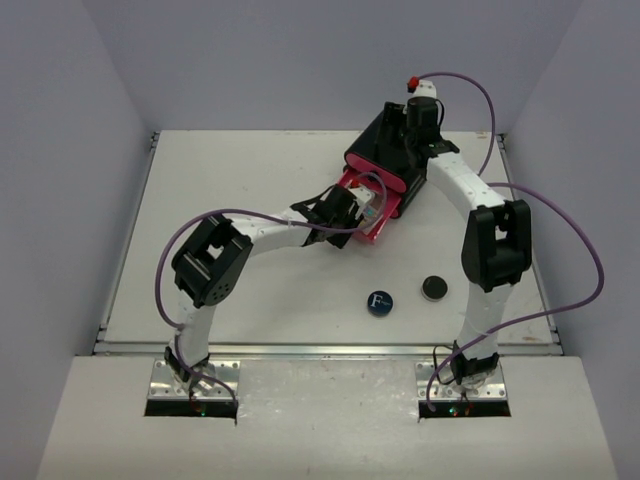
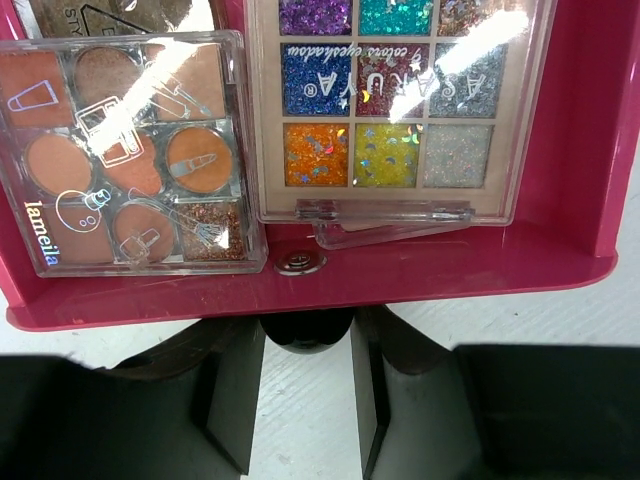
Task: Organize the makeup
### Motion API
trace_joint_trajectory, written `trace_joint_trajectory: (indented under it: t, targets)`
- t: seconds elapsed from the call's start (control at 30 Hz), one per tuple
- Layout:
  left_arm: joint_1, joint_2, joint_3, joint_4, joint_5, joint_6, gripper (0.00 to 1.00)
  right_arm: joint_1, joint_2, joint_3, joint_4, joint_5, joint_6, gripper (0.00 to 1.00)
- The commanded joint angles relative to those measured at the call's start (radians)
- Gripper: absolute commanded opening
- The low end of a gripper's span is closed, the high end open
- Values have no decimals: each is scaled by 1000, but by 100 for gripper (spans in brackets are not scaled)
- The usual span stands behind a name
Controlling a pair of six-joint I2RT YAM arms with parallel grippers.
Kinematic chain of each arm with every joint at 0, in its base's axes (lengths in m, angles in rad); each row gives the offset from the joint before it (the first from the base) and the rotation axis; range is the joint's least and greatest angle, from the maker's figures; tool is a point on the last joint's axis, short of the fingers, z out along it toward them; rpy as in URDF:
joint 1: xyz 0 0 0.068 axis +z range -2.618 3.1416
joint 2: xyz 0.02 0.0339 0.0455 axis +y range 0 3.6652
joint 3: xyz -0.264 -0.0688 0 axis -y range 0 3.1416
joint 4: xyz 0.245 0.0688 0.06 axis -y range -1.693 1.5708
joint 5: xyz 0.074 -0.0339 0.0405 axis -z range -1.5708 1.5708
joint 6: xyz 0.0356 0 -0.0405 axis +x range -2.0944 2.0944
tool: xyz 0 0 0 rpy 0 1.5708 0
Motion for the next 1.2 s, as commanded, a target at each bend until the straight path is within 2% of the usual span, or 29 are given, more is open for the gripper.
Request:
trace_joint_trajectory:
  t: [0.0,0.3,0.7,0.87,0.93,1.07,1.17]
  targets:
    - [7,-13,123,64,20,-7,0,-3,-13,-22,-26,-25,-20,79]
    - [9,47,242,9,40,31,0,-3,-14,-85,-2,-45,-5,79]
    - [15,220,452,69,-23,50,2,-2,0,-113,-3,-62,56,79]
    - [15,274,502,95,-55,52,19,-3,3,-125,4,-62,58,79]
    - [13,295,532,102,-72,45,35,-3,4,-127,7,-67,61,79]
    - [13,317,563,102,-92,15,51,-3,1,-131,13,-81,66,79]
    - [13,332,594,85,-105,-6,68,-3,1,-138,18,-81,63,79]
